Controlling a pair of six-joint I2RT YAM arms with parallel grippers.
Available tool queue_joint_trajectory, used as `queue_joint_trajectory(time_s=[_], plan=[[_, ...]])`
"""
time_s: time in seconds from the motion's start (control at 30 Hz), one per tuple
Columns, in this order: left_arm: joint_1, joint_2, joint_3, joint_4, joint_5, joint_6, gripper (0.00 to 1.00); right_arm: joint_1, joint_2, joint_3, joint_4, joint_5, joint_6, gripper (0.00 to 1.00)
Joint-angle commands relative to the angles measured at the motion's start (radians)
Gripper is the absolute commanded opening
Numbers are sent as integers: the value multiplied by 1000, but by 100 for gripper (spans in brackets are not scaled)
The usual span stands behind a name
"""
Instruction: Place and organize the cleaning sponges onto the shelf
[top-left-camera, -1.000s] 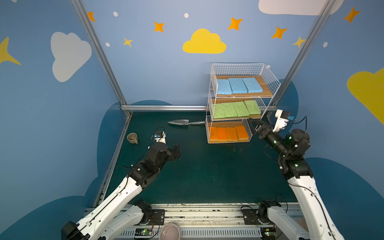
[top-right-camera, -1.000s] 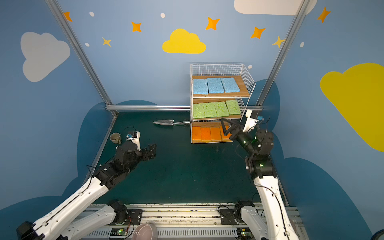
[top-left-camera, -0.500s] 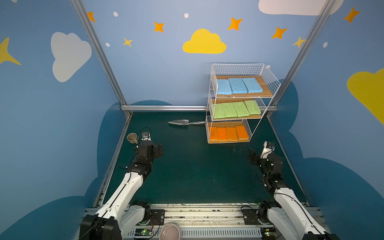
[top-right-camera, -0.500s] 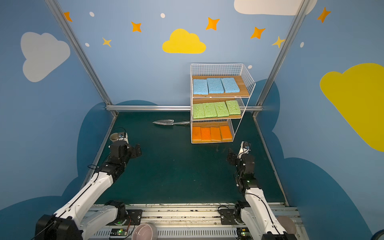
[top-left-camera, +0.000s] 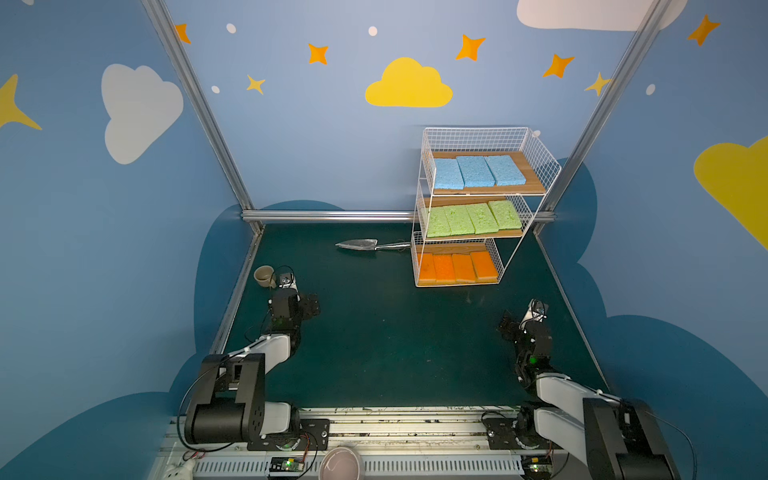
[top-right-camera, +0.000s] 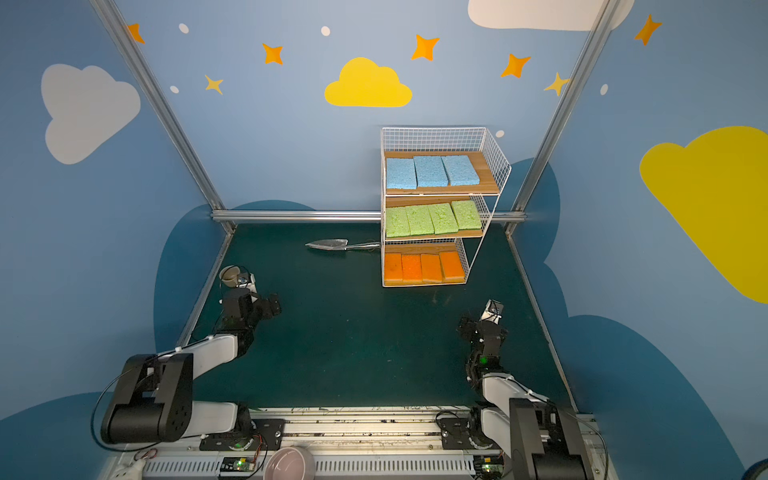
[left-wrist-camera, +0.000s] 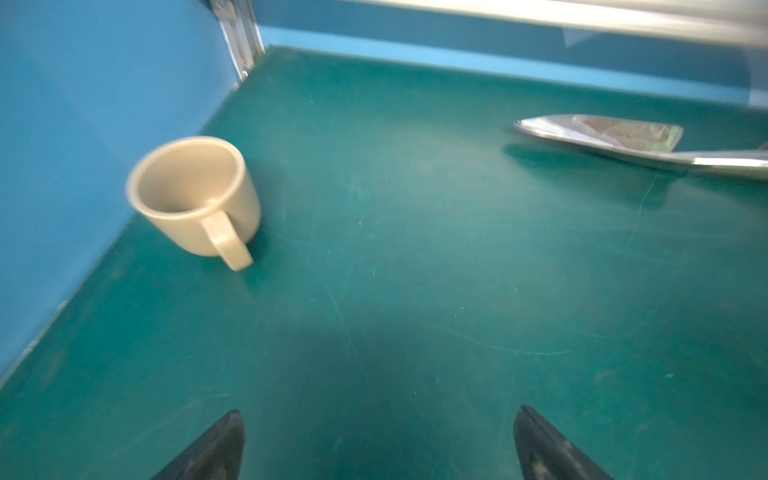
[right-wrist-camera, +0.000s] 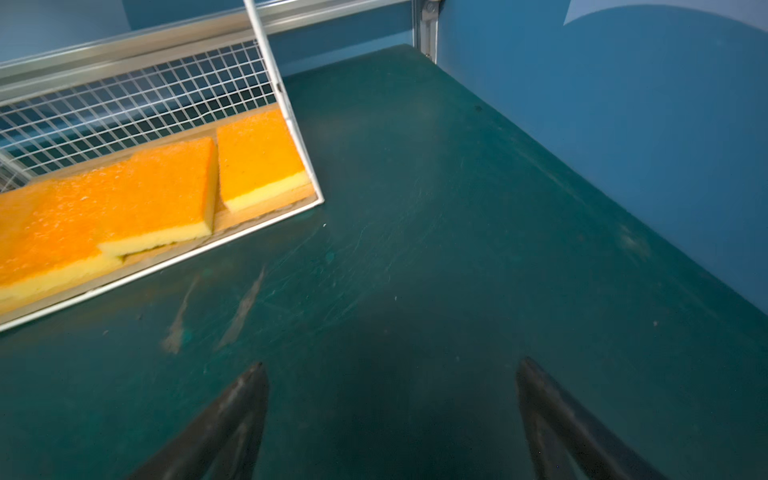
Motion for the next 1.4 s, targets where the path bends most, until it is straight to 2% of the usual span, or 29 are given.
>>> queue_joint_trajectory(time_s=[0.0, 0.03, 0.1, 0.13, 0.2, 0.27, 0.3, 0.37, 0.57, 1.37], plan=[[1, 50, 3, 168, 65, 35, 100, 5, 51, 81, 75, -102, -67, 91], [-4, 70, -2, 184, 107, 67, 100, 3, 97, 96, 85, -138, -85, 91], [-26, 113, -32, 288, 101, 89, 100, 10, 199, 126, 165, -143, -139, 91], [-29, 120, -37, 310, 90, 84, 100, 11, 231, 161, 151, -161, -159, 91], [-28, 110, -22, 266, 77, 70, 100, 15, 260, 274, -16, -200, -160, 91], [-26, 107, -12, 238, 87, 80, 100, 0, 291, 434, -339, -227, -125, 91], [-27, 110, -16, 251, 85, 74, 100, -22, 286, 407, -296, -266, -129, 91], [-27, 102, -10, 227, 90, 86, 100, -22, 289, 397, -262, -255, -122, 91], [-27, 99, -16, 239, 90, 89, 100, -9, 282, 401, -284, -227, -120, 91], [-31, 99, -15, 239, 93, 94, 100, -12, 284, 405, -290, -238, -119, 91]])
